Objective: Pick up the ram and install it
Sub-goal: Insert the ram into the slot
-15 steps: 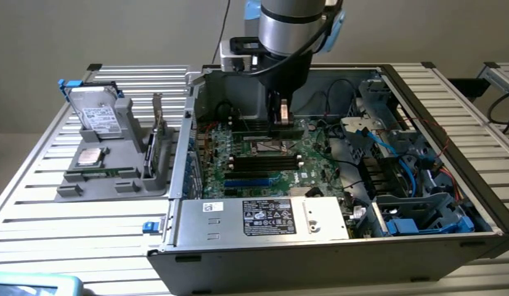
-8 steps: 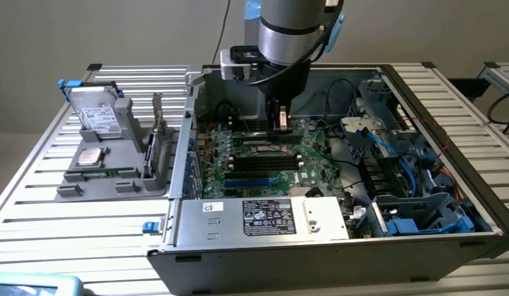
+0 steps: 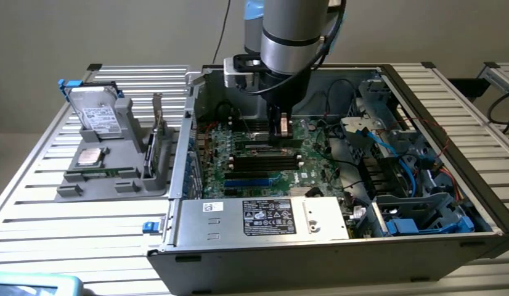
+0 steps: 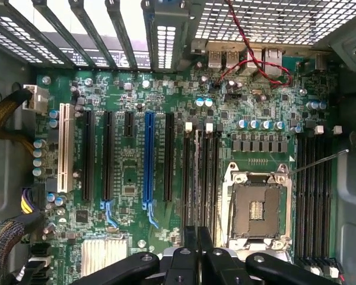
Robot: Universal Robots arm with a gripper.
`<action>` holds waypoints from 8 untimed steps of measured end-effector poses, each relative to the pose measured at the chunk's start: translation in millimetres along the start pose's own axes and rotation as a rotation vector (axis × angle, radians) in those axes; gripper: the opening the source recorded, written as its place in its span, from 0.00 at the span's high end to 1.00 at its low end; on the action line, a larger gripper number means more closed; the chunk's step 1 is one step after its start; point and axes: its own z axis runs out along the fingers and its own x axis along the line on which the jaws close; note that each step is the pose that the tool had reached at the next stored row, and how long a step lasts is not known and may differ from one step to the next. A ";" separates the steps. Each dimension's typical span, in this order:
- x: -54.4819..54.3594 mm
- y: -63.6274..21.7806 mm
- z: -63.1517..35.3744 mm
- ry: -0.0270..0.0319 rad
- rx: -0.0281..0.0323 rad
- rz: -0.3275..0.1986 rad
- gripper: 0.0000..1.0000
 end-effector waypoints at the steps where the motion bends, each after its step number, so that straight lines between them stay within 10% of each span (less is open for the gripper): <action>1: 0.1 0.0 1.4 -0.0001 0.0002 0.000 0.87; 8: 0.9 -0.3 13.4 -0.0064 0.0005 0.002 0.87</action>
